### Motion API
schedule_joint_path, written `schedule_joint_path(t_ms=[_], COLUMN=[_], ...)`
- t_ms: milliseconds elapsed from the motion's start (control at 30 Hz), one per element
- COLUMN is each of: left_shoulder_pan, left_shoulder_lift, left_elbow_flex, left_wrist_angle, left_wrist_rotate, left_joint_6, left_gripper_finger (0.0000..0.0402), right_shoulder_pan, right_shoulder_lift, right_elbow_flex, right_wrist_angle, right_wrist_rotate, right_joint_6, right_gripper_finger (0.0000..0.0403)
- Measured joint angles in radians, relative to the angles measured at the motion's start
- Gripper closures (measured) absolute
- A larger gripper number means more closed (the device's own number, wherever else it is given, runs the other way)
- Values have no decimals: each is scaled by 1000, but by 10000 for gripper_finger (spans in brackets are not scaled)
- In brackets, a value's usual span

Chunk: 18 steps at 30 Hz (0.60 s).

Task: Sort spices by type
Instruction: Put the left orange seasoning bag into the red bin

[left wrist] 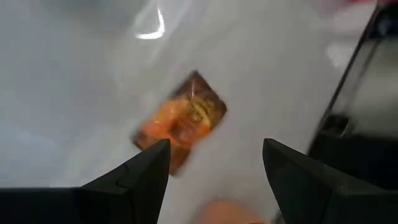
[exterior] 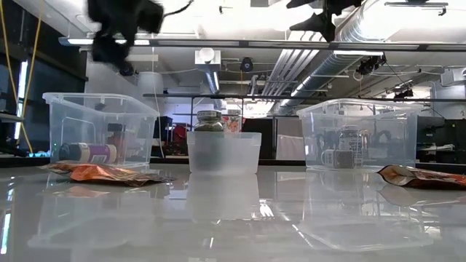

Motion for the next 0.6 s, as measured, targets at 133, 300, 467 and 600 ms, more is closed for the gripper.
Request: schedule_joint_path(t_ms=[133, 300, 467, 600], left_shoulder_pan=[-17, -37, -58, -50], left_shoulder_lift=[-96, -107, -103, -102], left_elbow_flex=[-224, -397, -473, -547], left_wrist_angle=[73, 128, 285, 445], left_wrist_rotate=[25, 104, 95, 89], left_joint_6=[-342, -547, -585, -602], left_gripper_finger=[161, 161, 161, 161], right_shoulder_pan=[0, 0, 0, 0], right_shoulder_lift=[0, 0, 0, 4], right_elbow_flex=[0, 0, 0, 0], right_wrist_angle=[-7, -7, -7, -6], right_wrist_rotate=[0, 0, 0, 0], right_joint_6=[-3, -3, -3, -2], right_gripper_finger=[151, 151, 151, 151])
